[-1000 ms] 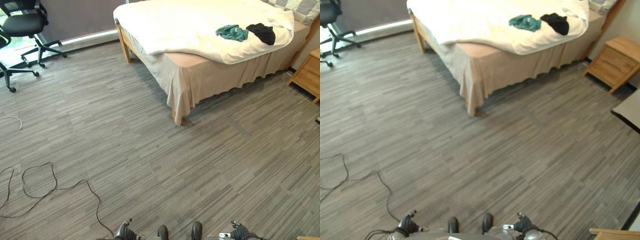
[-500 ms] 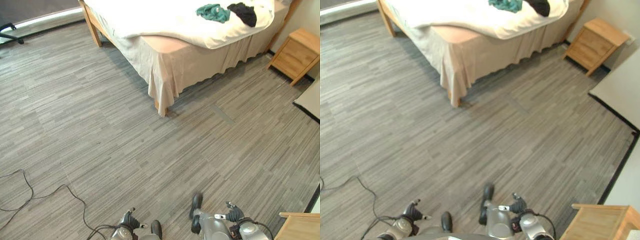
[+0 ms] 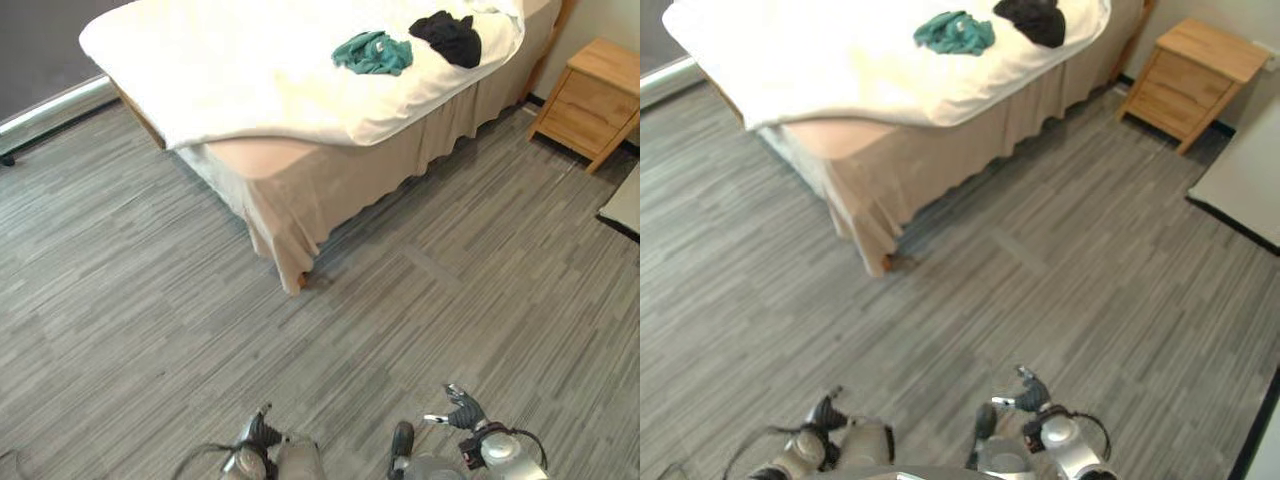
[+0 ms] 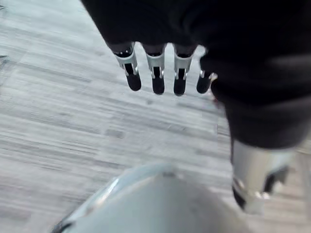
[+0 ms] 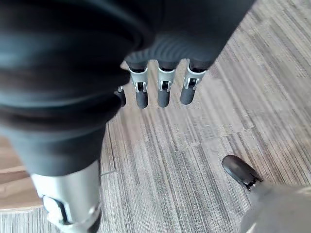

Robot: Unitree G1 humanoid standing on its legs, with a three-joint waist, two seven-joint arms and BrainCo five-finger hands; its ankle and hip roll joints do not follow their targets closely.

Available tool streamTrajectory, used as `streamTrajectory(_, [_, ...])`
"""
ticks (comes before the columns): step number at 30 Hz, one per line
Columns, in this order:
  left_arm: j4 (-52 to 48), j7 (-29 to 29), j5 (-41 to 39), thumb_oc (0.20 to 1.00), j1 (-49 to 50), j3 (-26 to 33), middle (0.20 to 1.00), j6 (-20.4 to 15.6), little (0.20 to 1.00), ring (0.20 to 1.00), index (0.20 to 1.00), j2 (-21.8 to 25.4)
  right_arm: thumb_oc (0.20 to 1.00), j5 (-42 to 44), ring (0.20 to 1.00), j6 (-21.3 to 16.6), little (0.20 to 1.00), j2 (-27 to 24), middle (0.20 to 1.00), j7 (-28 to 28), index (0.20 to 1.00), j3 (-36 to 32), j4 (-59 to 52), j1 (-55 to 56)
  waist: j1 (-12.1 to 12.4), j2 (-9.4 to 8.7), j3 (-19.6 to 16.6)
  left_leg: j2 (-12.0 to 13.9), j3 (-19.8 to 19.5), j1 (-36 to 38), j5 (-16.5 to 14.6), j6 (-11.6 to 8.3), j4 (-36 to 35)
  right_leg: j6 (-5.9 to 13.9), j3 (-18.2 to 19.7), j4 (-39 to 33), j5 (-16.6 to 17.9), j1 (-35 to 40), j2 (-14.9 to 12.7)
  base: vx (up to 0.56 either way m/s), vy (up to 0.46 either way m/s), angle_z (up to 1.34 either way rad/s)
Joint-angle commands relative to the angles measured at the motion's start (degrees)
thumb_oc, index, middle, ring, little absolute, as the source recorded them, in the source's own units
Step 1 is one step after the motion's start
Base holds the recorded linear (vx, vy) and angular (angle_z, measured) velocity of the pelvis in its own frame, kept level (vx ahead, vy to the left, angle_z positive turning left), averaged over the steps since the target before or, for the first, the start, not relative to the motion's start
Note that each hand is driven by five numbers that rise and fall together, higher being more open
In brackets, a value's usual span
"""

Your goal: Tidy up the quilt and then pick up the clothes from the bed and put them into the laundry hamper.

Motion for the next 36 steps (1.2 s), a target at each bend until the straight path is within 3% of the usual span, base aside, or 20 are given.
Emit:
streamTrajectory(1, [3.31,0.8,-1.43,1.0,0.16,-3.58,1.0,0.37,1.0,1.0,1.0,-4.87,1.0,-1.82,1.0,-1.22,1.0,0.68,1.0,-1.02,1.0,-0.54,-3.38,-0.98,3.24,0.08,1.28,-2.25,4.28,5.06,5.45,2.99,-25.07,8.48,-1.59,-0.38,-5.22,0.83,1.77,0.64,0.132,-1.05])
streamTrajectory(2, [4.02,0.54,-1.19,1.0,0.08,-3.75,1.0,0.78,1.0,1.0,1.0,-5.13,1.0,-1.86,1.0,-1.4,1.0,1.3,1.0,-1.2,1.0,-0.46,-4.5,-1.92,4.22,1.18,0.07,-1.91,6.98,4.39,8.85,2.67,-41.1,8.99,-0.8,-0.38,-7.98,3.61,3.88,0.65,0.129,-0.78])
streamTrajectory(3, [4.04,0.54,-1.18,1.0,0.12,-3.76,1.0,0.78,1.0,1.0,1.0,-5.17,1.0,-1.87,1.0,-1.37,1.0,1.26,1.0,-1.19,1.0,-0.47,-4.57,-1.84,4.29,0.97,0.14,-2.3,7.21,5.31,9.56,2.64,-42.6,9.04,-0.72,-0.38,-8.08,3.79,3.61,0.81,0.117,-0.63])
streamTrajectory(4, [5.1,-0.04,-0.83,1.0,0.58,-2.95,1.0,1.34,1.0,1.0,1.0,-4.88,1.0,-2.65,1.0,-1.18,1.0,1.47,1.0,-1.26,1.0,-0.83,-4.37,-2.86,4.16,1.1,-0.4,-2.1,13.93,4.56,10.79,1.93,-50.1,8.91,-1.09,-0.38,-10.42,7.32,5.83,0.44,0.038,-0.35])
streamTrajectory(8, [7.28,-1.57,-1.77,1.0,1.28,-0.59,1.0,2.35,1.0,1.0,1.0,-3.98,1.0,-3.06,1.0,-0.82,1.0,3.2,1.0,-0.33,1.0,0.17,-4.25,-5.12,5.48,-0.73,-2.05,-4.44,17.72,7.86,11.17,5.37,-52.2,8.74,1.09,2.38,-8.96,10.24,7.79,0.58,0.113,-0.02])
streamTrajectory(9, [8.56,-1.6,-1.48,1.0,2.18,0.68,1.0,2.83,1.0,1.0,1.0,-2.72,1.0,-4.92,1.0,-0.14,1.0,4.83,1.0,0.17,1.0,0.13,-4.18,-5.48,5.38,-1.68,-2.43,-6.2,18.39,11.53,8.77,8.01,-52.31,15.5,-1.15,16.7,-4.78,7.01,6.33,0.66,0.198,0.06])
streamTrajectory(10, [8.48,-1.53,-1.52,1.0,2.51,0.9,1.0,2.94,1.0,1.0,1.0,-2.36,1.0,-4.94,1.0,0.17,1.0,5.34,1.0,0.48,1.0,-0.06,-5.44,-5.06,4.78,-1.68,-2.25,-6.41,18.32,12.77,7.86,8.6,-51.8,18.36,-2.12,23.63,-0.52,3.95,4.49,0.45,0.139,-0.14])
streamTrajectory(11, [8.47,-1.53,-1.52,1.0,2.52,0.91,1.0,2.95,1.0,1.0,1.0,-2.35,1.0,-4.95,1.0,0.21,1.0,5.33,1.0,0.48,1.0,-0.06,-5.48,-5.03,4.76,-1.74,-2.36,-6.45,18.32,12.63,7.84,8.63,-51.76,18.36,-2.13,23.88,-0.65,3.73,4.41,0.22,0.039,-0.04])
streamTrajectory(12, [8.57,-1.32,-1.82,1.0,1.81,1.09,1.0,3.33,1.0,1.0,1.0,-1.52,1.0,-4.97,1.0,0.75,1.0,5.67,1.0,0.7,1.0,-0.28,-6.69,-5.98,3.89,-0.82,-1.69,-5.19,18.07,14.9,7.42,8.65,-52.23,18.36,-2.69,33.3,3.78,-2.45,2.94,0.23,0.047,0.26])
streamTrajectory(14, [8.15,-0.67,-2.34,1.0,1.19,2.76,1.0,3.05,1.0,1.0,1.0,0.02,1.0,-4.46,1.0,-0.96,1.0,3.23,1.0,1.81,1.0,-2.18,-7.49,-2.71,1.66,0.72,-0.89,-4.18,16.62,18.79,6.63,8.97,-53.55,18.36,-5.33,39.48,3.89,-7.4,-0.96,0.38,0.105,0.29])
streamTrajectory(15, [8.33,-0.6,-2.56,1.0,1.36,3.33,1.0,2.4,1.0,1.0,1.0,0.73,1.0,-4.22,1.0,-1.38,1.0,1.67,1.0,1.54,1.0,-2.9,-7.48,-1.61,0.69,0.74,-0.76,-4.62,15.5,20.12,5.96,9.04,-54.13,18.36,-6.03,37.8,2.15,-7.96,-2.76,0.65,-0.03,0.53])
streamTrajectory(16, [7.54,0.16,-2.17,1.0,-0.59,2.32,1.0,1.15,1.0,1.0,1.0,0.8,1.0,-4.83,1.0,-2.42,1.0,0.15,1.0,0.6,1.0,-3.75,-3.92,0.5,-0.83,1.07,-0.73,-5.21,11.84,22.24,4.25,8.06,-54.86,15.53,-5.02,24.85,-1.57,-9.27,-5.11,0.66,-0.175,0.97])
streamTrajectory(18, [7.15,0.94,-1.72,1.0,-1.74,0.73,1.0,0.25,1.0,1.0,1.0,0.08,1.0,-4.16,1.0,-2.71,1.0,1.6,1.0,-0.47,1.0,-3.95,1.94,-0.01,-1.84,1.04,-1.16,-5.58,7.64,22.73,3.22,7.08,-55.0,15.1,3.02,11.52,-0.9,-8.61,-5.23,0.52,-0.246,1.28])
streamTrajectory(19, [7.04,1.19,-1.72,1.0,-2.5,0.06,1.0,-0.11,1.0,1.0,1.0,-0.11,1.0,-3.83,1.0,-2.66,1.0,2.34,1.0,-0.94,1.0,-3.97,5.34,-0.5,-2.42,0.91,-1.27,-5.64,5.56,22.96,2.61,6.61,-55.0,15.53,9.37,7.97,0.43,-8.87,-5.68,0.24,-0.135,1.69])
streamTrajectory(20, [7.06,1.19,-1.72,1.0,-2.53,0.08,1.0,-0.11,1.0,1.0,1.0,-0.09,1.0,-3.82,1.0,-2.7,1.0,2.37,1.0,-0.95,1.0,-3.97,5.41,-0.56,-2.37,0.88,-1.37,-5.63,5.63,22.8,2.69,6.61,-55.0,15.51,9.44,7.82,0.6,-9.0,-5.66,0.34,-0.265,1.82])
streamTrajectory(21, [6.88,1.34,-1.5,1.0,-3.65,-0.74,1.0,-0.32,1.0,1.0,1.0,-0.38,1.0,-3.93,1.0,-3.16,1.0,3.11,1.0,-0.58,1.0,-3.73,8.99,0.58,-3.06,0.67,-1.38,-5.18,2.32,23.51,1.82,5.88,-55.0,16.39,16.03,4.46,3.12,-9.08,-7.32,0.3,-0.221,1.75])
streamTrajectory(25, [8.88,2.03,-5.06,1.0,-2.39,1.4,1.0,-0.53,1.0,1.0,1.0,-1.37,1.0,-6.12,1.0,-1.87,1.0,4.19,1.0,-0.25,1.0,-1.64,17.4,-1.19,-2.71,-0.09,-2.93,-4.42,-3.08,25.28,0.99,4.42,-54.83,16.55,11.63,0.66,3.1,-4.63,-6.36,0.45,-0.427,2.14])
streamTrajectory(26, [9.88,1.93,-9.26,1.0,-0.31,4.81,1.0,-0.78,1.0,1.0,1.0,-1.99,1.0,-6.28,1.0,-2.21,1.0,3.91,1.0,0.67,1.0,-0.56,19.18,-2.53,-1.14,0.29,-4.09,-2.83,-5.4,25.48,1.51,3.22,-54.86,14.96,9.07,-0.38,0.91,-2.67,-4.97,0.29,-0.351,0.33])
streamTrajectory(32, [11.12,2.79,-18.05,1.0,2.4,12.18,1.0,-1.86,1.0,1.0,1.0,-2.23,1.0,-7.53,1.0,-2.81,1.0,3.04,1.0,1.5,1.0,1.82,21.04,-3.77,2.0,1.3,-4.55,0.63,-9.6,23.92,3.62,-0.32,-55.0,13.0,3.99,-0.38,-2.79,-1.41,-2.51,0.18,-0.257,0.23])
streamTrajectory(36, [9.37,4.6,-23.52,1.0,2.49,14.52,1.0,-3.29,1.0,1.0,1.0,-2.48,1.0,-6.98,1.0,-3.0,1.0,2.02,1.0,0.84,1.0,0.51,22.07,-3.42,1.99,1.78,-3.88,0.96,-7.71,20.51,5.92,-0.84,-55.0,12.79,-0.51,-0.38,-3.94,-1.32,-3.13,-0.03,-0.099,0.5])
